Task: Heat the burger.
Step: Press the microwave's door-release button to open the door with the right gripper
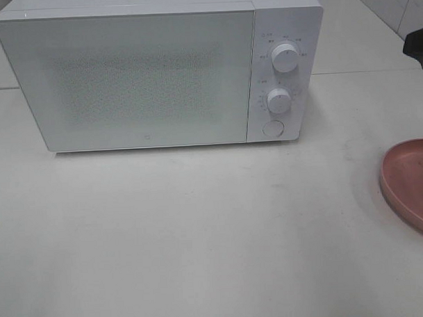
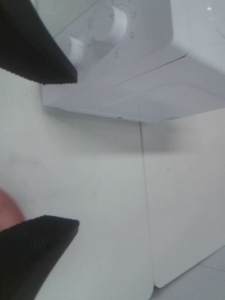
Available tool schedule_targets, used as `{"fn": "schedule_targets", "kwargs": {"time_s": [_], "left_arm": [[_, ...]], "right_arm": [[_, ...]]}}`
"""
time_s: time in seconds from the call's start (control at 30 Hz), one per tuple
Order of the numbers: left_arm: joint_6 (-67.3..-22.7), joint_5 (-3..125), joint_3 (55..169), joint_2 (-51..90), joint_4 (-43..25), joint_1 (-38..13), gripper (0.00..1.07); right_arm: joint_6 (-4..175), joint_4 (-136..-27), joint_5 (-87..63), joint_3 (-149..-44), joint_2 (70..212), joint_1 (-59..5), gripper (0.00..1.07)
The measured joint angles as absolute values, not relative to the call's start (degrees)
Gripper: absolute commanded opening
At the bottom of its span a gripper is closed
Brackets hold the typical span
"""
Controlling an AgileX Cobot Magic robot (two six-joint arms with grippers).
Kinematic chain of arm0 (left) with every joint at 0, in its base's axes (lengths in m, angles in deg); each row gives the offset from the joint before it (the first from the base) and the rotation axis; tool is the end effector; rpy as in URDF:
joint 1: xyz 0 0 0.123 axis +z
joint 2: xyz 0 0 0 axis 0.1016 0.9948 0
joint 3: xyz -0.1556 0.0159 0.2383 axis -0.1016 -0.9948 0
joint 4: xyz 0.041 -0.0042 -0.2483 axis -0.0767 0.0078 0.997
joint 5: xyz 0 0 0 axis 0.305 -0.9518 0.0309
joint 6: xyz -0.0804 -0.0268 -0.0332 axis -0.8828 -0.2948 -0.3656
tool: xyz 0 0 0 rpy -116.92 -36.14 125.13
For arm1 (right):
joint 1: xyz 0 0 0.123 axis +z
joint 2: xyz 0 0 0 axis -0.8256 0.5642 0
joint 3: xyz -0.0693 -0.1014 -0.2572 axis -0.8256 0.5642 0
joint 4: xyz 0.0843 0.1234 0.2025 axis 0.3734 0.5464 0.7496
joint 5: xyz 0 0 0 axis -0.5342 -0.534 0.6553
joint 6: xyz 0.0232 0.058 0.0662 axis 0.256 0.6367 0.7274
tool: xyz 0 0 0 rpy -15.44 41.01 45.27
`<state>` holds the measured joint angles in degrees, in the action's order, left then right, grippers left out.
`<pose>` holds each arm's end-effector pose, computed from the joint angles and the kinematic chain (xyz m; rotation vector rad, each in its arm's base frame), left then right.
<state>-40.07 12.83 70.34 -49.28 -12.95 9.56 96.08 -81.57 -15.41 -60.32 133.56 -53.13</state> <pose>-0.0050 -0.0149 0.2800 0.0945 2.0048 -0.0841 0.2216 0.0097 0.2765 0.0692 1.8827 0.1095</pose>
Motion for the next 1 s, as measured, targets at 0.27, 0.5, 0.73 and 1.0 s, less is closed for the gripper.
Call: {"fn": "schedule_targets", "kwargs": {"time_s": [0.27,0.5,0.73,1.0], "left_arm": [[-40.07,12.83,70.34,-49.28,-12.95,9.56,0.96],[-40.07,12.83,70.34,-49.28,-12.95,9.56,0.96],[-40.07,12.83,70.34,-49.28,-12.95,9.56,0.96],[-40.07,12.83,70.34,-49.28,-12.95,9.56,0.96]], "right_arm": [[94.48,-76.92,-36.72,-53.27,136.71,-49.98,0.73],[83.13,-64.15,-48.76,-48.34,141.41,-39.04,0.73],[73.79,-51.49,-57.69,-47.54,146.34,-29.75,0.73],[70.87,-40.83,-62.85,-47.60,152.47,-21.05,0.73]]}}
